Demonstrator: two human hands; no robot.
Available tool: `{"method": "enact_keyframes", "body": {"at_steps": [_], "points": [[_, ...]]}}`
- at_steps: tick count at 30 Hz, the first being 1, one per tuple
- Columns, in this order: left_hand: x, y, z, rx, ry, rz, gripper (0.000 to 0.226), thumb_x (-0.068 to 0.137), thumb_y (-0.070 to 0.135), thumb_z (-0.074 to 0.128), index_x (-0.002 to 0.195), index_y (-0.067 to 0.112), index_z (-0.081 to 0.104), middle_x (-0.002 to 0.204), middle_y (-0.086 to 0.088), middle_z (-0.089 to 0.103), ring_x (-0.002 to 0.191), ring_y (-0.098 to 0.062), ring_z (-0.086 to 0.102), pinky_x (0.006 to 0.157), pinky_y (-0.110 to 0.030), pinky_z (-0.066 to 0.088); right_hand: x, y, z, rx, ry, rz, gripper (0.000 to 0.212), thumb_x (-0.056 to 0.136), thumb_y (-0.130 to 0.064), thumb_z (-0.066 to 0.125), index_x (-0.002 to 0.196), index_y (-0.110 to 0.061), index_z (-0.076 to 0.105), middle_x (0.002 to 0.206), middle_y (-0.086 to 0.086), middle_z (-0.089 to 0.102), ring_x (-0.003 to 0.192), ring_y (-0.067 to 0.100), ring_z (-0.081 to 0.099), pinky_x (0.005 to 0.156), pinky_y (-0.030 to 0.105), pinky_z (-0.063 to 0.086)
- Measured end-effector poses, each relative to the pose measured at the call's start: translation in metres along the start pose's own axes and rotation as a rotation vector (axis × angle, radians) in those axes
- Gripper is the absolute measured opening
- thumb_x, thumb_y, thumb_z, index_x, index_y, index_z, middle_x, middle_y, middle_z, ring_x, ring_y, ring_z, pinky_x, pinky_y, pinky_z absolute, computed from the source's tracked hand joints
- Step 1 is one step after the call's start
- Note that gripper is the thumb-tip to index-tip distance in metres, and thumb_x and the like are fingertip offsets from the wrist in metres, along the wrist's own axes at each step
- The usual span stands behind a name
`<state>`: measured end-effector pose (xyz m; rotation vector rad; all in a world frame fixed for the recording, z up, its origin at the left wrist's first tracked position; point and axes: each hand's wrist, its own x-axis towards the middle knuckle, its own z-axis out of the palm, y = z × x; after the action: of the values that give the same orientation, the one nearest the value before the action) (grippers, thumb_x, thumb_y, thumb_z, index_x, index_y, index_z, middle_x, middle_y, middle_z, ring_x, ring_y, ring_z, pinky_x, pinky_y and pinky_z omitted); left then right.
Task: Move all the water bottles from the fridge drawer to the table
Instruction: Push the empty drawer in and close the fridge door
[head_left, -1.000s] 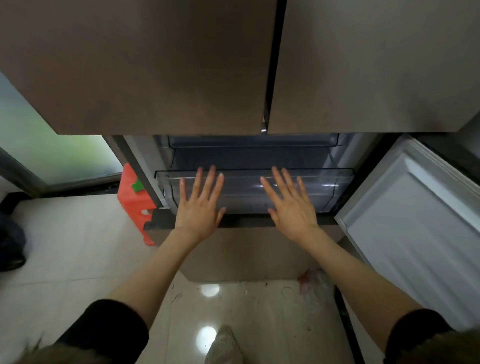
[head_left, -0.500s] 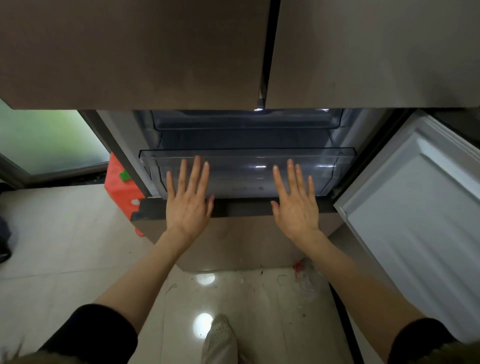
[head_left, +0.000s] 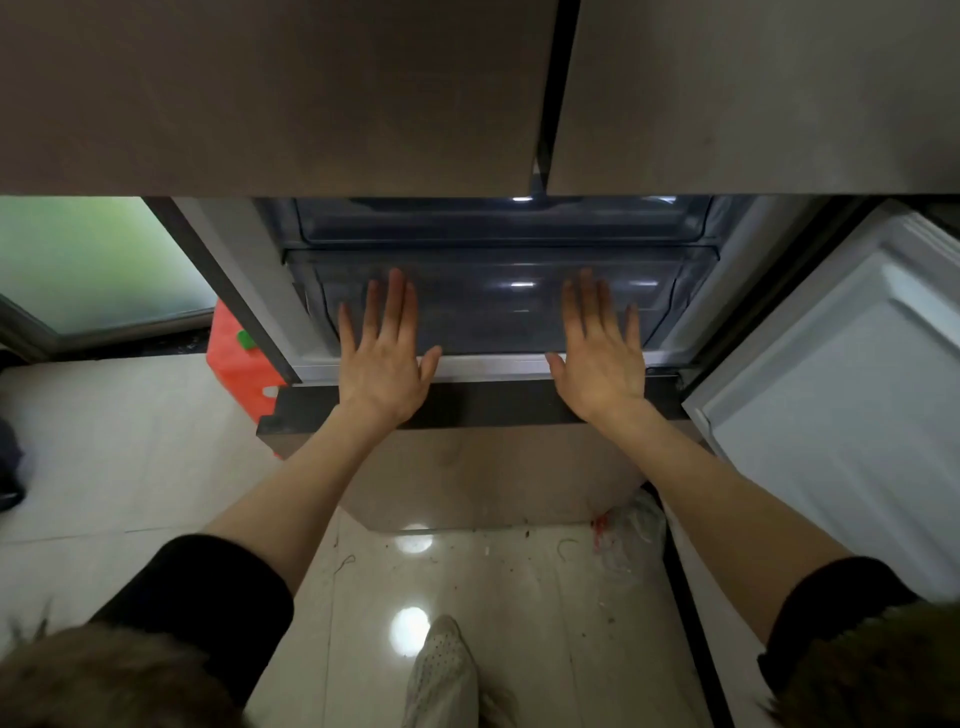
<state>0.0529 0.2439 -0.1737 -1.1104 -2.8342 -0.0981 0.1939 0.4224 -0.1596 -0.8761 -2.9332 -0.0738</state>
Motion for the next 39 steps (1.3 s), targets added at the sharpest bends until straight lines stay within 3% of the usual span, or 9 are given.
{"method": "enact_keyframes", "body": {"at_steps": [12,17,26,31,35,39], "points": [[0.018,-0.006,0.0,-0.021,-0.029,0.042,0.079,0.093,0.054,0.028,0.145,0.018,-0.019,0.154,-0.004,-0.026,0.142,-0.023,-0.021,0.113,-0.047,-0.014,0.018,0.003,0.004,0.027,-0.039,-0.001,0.083,0.093,-0.038,0.047,0.147,-0.018,-0.012,0.156,0.006,-0.019,0.144,0.025,-0.013,0.116,0.047,-0.001],[0.004,-0.007,-0.017,-0.039,-0.032,0.074,0.076,0.091,0.057,0.03,0.148,0.022,-0.008,0.158,-0.004,-0.01,0.144,-0.022,-0.012,0.116,-0.047,-0.009,0.005,0.001,-0.013,0.057,-0.035,-0.005,0.08,0.093,-0.038,0.047,0.148,-0.021,-0.008,0.157,0.008,-0.01,0.145,0.029,-0.006,0.117,0.05,0.004],[-0.087,0.026,-0.075,-0.283,0.113,0.065,0.072,0.091,0.058,0.031,0.149,0.025,0.004,0.157,0.0,-0.004,0.142,-0.015,-0.014,0.114,-0.037,-0.01,-0.081,0.006,-0.08,0.079,0.06,-0.131,0.076,0.092,-0.059,0.03,0.148,-0.025,-0.007,0.158,0.005,-0.007,0.145,0.023,-0.004,0.115,0.048,-0.002],[-0.135,0.042,-0.112,-0.348,0.093,0.146,0.081,0.08,0.069,0.013,0.148,0.026,0.004,0.157,0.003,-0.003,0.142,-0.013,-0.013,0.116,-0.039,-0.006,-0.14,0.016,-0.117,0.065,0.063,-0.08,0.076,0.091,-0.061,0.029,0.148,-0.028,-0.008,0.158,0.003,-0.007,0.145,0.022,-0.006,0.115,0.048,-0.004],[-0.175,0.061,-0.125,-0.381,0.011,0.193,0.072,0.089,0.059,0.028,0.148,0.027,0.002,0.158,0.003,-0.005,0.143,-0.013,-0.014,0.119,-0.04,-0.002,-0.194,0.029,-0.139,0.03,0.085,-0.007,0.075,0.091,-0.061,0.028,0.147,-0.029,-0.011,0.158,0.003,-0.005,0.145,0.022,-0.005,0.116,0.048,-0.002],[-0.209,0.082,-0.135,-0.382,-0.004,0.309,0.069,0.091,0.056,0.029,0.147,0.029,-0.002,0.157,0.003,-0.01,0.14,-0.012,-0.019,0.117,-0.039,-0.007,-0.258,0.05,-0.151,0.003,0.113,0.08,0.075,0.091,-0.058,0.031,0.147,-0.028,-0.008,0.158,0.005,0.0,0.146,0.024,-0.001,0.116,0.049,0.0]]}}
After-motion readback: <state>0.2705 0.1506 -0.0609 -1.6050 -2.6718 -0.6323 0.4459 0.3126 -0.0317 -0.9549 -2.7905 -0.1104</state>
